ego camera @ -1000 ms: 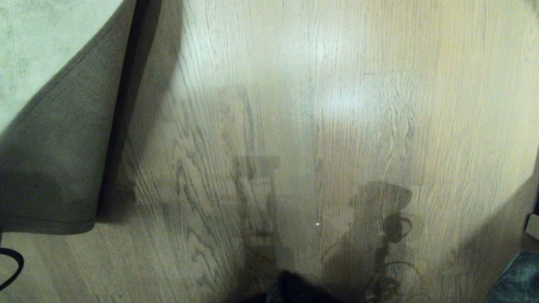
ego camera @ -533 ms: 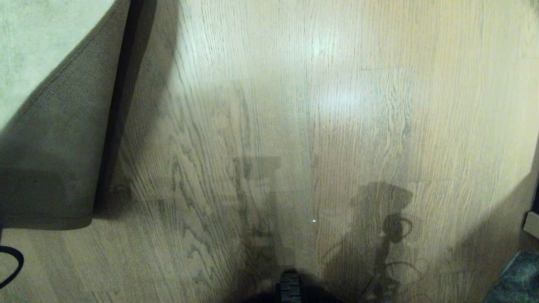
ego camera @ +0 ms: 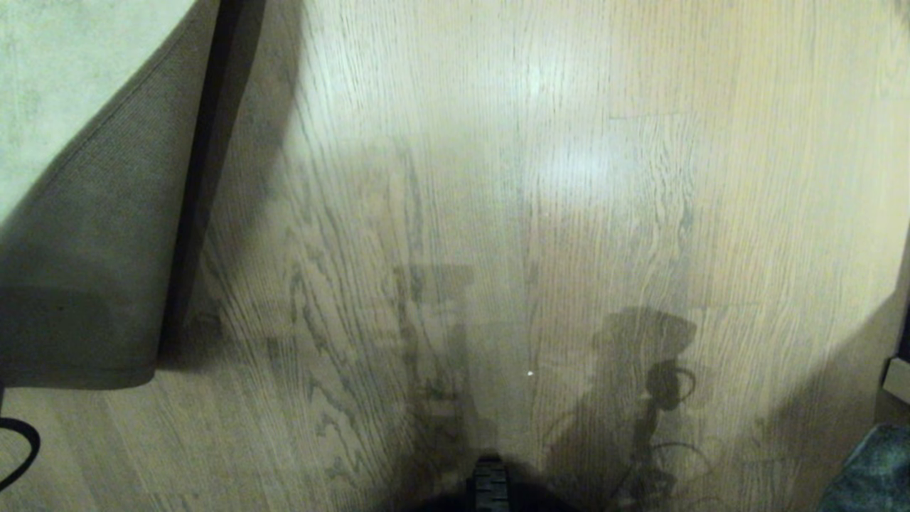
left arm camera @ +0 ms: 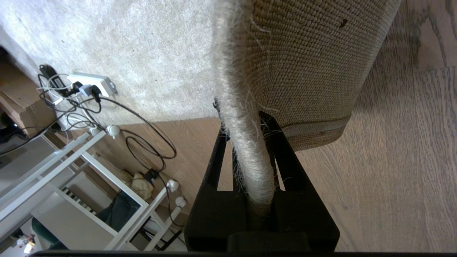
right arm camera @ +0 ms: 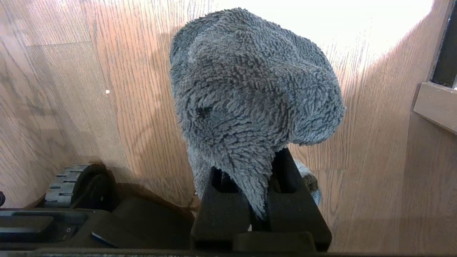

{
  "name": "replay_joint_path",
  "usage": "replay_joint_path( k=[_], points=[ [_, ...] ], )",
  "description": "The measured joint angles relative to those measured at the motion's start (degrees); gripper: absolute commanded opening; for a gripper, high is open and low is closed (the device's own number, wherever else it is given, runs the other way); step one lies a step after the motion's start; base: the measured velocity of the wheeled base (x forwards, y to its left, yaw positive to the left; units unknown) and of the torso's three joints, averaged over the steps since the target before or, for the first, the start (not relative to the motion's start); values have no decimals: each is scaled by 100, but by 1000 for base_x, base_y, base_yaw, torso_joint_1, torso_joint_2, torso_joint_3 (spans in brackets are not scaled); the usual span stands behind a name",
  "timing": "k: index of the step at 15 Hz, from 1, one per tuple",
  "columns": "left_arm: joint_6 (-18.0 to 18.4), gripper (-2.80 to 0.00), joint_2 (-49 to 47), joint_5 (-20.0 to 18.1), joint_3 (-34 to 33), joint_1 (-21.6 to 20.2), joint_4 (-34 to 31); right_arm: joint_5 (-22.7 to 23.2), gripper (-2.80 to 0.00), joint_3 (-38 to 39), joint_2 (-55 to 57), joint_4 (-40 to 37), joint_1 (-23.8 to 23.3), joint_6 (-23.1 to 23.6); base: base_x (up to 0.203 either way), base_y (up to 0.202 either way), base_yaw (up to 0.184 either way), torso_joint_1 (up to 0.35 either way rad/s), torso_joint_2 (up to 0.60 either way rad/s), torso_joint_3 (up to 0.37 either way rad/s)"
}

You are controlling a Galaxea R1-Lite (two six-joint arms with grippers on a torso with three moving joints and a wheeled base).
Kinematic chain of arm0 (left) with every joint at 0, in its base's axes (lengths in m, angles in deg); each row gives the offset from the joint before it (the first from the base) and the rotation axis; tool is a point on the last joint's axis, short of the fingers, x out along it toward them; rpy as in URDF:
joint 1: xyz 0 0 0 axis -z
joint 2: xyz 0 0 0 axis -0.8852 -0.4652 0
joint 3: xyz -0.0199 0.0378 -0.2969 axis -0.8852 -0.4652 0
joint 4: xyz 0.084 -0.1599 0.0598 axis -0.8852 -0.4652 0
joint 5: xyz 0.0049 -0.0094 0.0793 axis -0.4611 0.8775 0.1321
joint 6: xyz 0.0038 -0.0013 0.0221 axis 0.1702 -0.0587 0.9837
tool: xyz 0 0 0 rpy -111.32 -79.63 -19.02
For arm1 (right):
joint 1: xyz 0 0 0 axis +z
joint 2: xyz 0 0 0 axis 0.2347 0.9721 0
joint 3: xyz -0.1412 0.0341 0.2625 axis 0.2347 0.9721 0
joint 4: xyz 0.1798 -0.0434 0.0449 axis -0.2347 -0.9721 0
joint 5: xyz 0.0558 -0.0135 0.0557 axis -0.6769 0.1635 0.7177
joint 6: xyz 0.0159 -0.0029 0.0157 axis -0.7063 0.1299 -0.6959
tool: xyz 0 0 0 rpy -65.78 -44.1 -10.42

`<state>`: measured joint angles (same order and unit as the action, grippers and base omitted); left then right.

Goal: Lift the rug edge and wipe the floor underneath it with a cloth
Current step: Wipe the floor under the carpet with a rag

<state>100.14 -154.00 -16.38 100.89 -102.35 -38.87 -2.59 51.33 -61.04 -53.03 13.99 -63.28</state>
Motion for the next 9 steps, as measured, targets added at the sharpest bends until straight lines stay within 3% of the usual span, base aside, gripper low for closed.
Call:
replay_joint_path(
  k=[9],
  points=[
    [-144, -280, 207, 4, -235, -6, -2, -5, -280, 0, 0, 0, 0, -1, 0, 0, 0, 0, 0, 0]
  ],
)
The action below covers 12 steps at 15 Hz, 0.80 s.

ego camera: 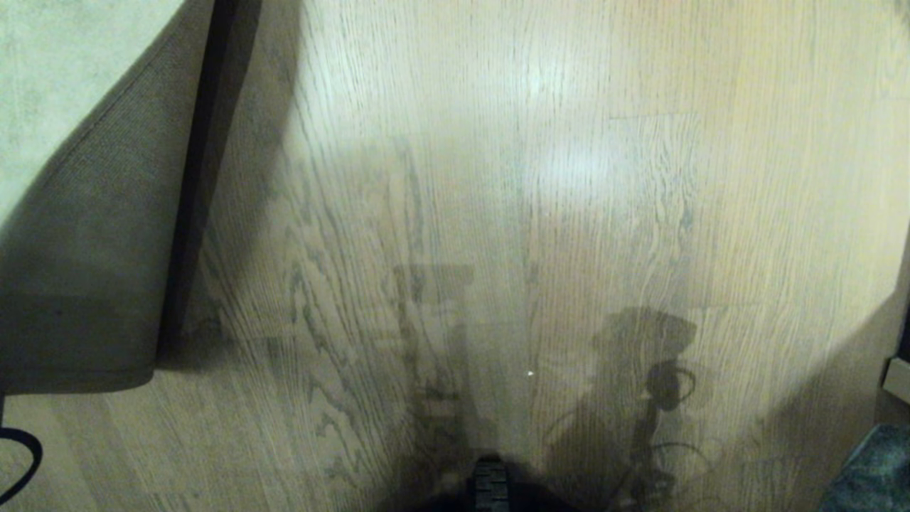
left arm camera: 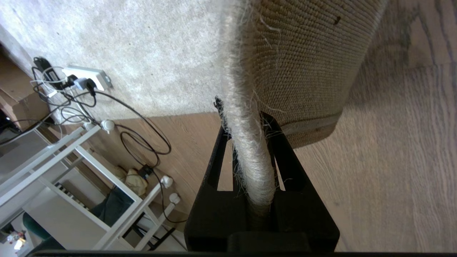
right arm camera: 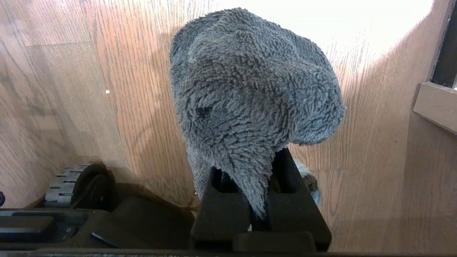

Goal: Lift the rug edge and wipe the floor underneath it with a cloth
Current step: Wipe the floor under the carpet with a rag

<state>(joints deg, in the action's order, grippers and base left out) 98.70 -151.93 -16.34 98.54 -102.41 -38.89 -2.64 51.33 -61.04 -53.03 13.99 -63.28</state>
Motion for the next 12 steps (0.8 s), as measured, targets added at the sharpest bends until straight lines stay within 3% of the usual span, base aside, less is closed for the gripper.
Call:
replay_joint_path(
  k=[5, 12],
  points=[
    [-2, -280, 152, 0, -148, 9, -12, 2, -280, 0, 0, -2, 4, 1, 1, 20, -1, 0, 0, 0],
    [-63, -280, 225, 0, -216, 2, 0, 2, -280, 0, 0, -2, 0, 2, 0, 187, -2, 2, 4, 1]
  ],
)
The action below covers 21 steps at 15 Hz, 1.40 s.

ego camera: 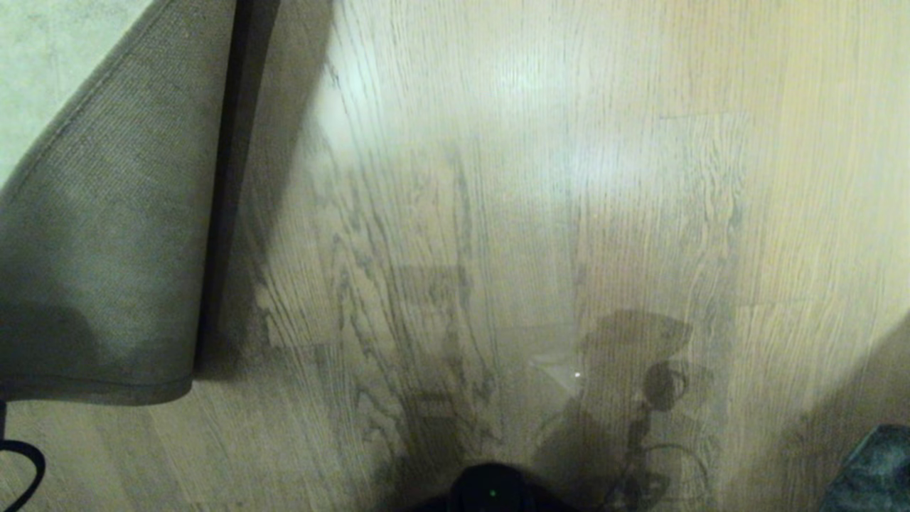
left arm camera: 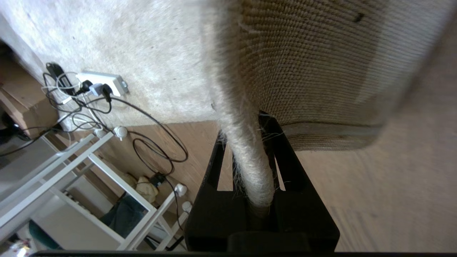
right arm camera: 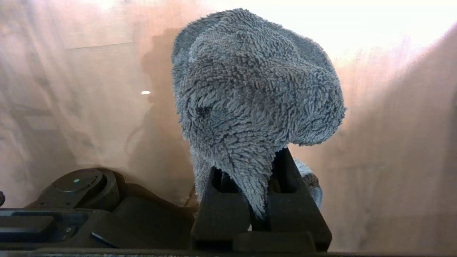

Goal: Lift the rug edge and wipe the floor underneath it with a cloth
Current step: Wipe the floor under the carpet with a rag

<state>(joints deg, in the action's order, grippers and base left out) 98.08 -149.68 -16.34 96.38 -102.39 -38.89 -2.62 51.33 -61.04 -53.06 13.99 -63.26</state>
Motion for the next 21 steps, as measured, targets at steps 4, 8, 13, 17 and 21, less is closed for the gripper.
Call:
replay_joint_path(
  k=[4, 8, 13, 17, 21],
  points=[
    [-75, -280, -63, 3, 30, -110, 4, 0, -280, 0, 0, 5, 0, 0, 0, 63, 0, 0, 1, 1],
    [-165, -280, -138, 0, 81, -317, 2, 0, -280, 0, 0, 2, 0, -2, 0, 0, 0, 0, 0, 0],
    [-227, -280, -208, -6, 112, -440, 8, 2, -280, 0, 0, 0, -1, 0, 0, 0, 0, 0, 0, 0],
    [-226, -280, -222, -4, 112, -460, 2, 0, -280, 0, 0, 5, 2, -2, 0, 0, 0, 0, 0, 0],
    [-235, -280, -239, -2, 109, -462, 2, 0, -280, 0, 0, 2, 0, -2, 0, 0, 0, 0, 0, 0]
  ],
)
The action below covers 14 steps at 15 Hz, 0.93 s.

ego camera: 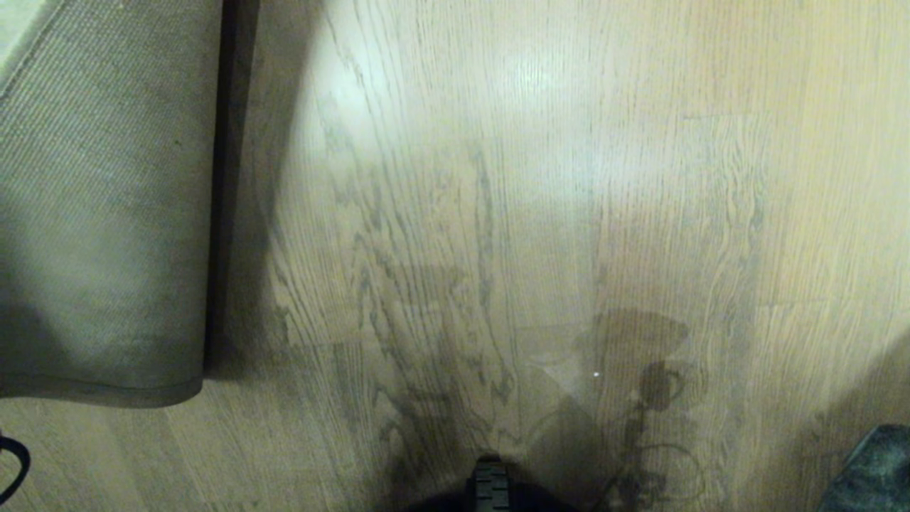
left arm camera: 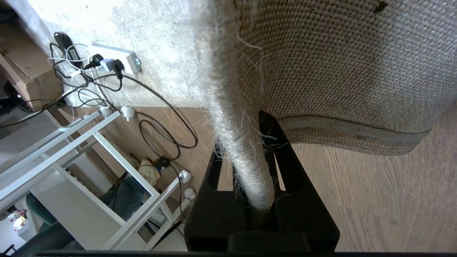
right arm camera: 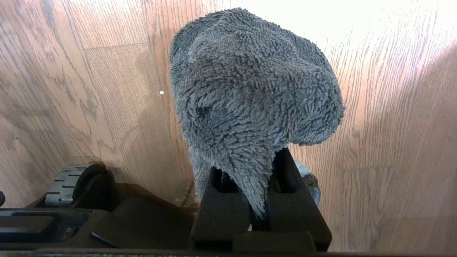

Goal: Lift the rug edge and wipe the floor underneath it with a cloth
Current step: Wipe the floor under the carpet with a rag

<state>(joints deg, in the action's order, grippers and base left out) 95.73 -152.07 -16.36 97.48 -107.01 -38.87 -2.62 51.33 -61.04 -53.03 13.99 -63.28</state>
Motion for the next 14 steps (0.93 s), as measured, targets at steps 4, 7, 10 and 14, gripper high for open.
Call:
replay_joint_path(
  k=[4, 7, 10, 14],
  points=[
    [-2, -280, -4, 3, -16, -56, 0, 0, -280, 0, 0, -2, -1, 2, 0, 0, 0, 0, 0, 0],
    [-5, -280, -9, 2, -20, -135, -22, 0, -280, 0, 0, -7, 0, 0, 93, 0, -1, -2, 2, -1],
    [0, -280, -22, 2, -28, -194, -22, -2, -280, 0, 0, -2, 2, 0, 201, 0, 0, 3, 2, 3],
    [0, -280, -28, 7, -39, -202, -26, 0, -280, 0, 0, 4, 0, 0, 194, 0, 0, 4, 2, 5]
  ],
)
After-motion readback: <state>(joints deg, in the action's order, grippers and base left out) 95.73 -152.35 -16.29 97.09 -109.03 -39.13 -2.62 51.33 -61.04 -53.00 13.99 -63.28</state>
